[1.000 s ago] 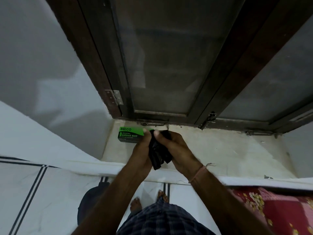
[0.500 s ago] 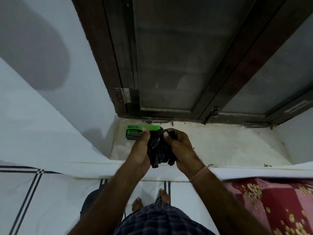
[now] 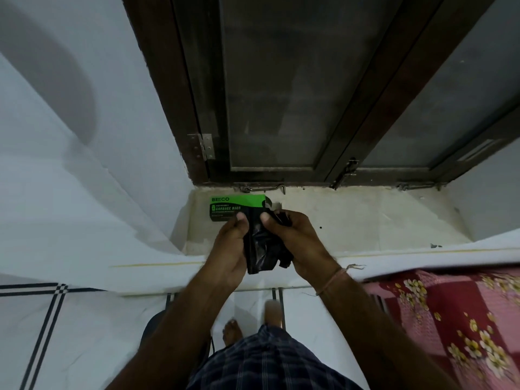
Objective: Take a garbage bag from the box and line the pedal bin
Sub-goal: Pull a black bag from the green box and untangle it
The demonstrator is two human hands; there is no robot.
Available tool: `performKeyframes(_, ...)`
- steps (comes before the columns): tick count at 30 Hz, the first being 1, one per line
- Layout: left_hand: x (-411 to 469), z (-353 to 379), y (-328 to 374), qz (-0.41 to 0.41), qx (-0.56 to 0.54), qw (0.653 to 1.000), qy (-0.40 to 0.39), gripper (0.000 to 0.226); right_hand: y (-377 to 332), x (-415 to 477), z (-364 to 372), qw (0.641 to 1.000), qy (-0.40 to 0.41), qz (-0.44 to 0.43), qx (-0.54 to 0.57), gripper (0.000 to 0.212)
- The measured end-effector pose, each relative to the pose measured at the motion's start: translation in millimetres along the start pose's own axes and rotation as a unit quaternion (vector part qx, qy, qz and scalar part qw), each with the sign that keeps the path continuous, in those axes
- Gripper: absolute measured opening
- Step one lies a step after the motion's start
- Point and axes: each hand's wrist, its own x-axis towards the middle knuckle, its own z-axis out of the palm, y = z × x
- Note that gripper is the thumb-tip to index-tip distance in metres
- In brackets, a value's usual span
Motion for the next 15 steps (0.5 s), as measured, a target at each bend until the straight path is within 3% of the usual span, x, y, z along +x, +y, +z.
performKeyframes(3,-1,2,0,0.012,0.008,0.999,-0.029,0.042,5,1,2,0.999,0.024,0.0,0.025,0.019)
performKeyframes(6,-1,-5,2,0.03,0.037,0.999,-0.008,0.034,6,1,-1,0.998,0.05,-0.006,0.035,0.02)
performKeyframes(10,-1,-16,2,0.029,0.052,0.998,0.007,0.025,6,6,-5,0.994,0.106,-0.019,-0.019,0.022)
performKeyframes(15,-3,-3,0,0.004,0.008,1.0,0.018,0.031,14,9,8,0.996,0.081,0.001,-0.03,0.034)
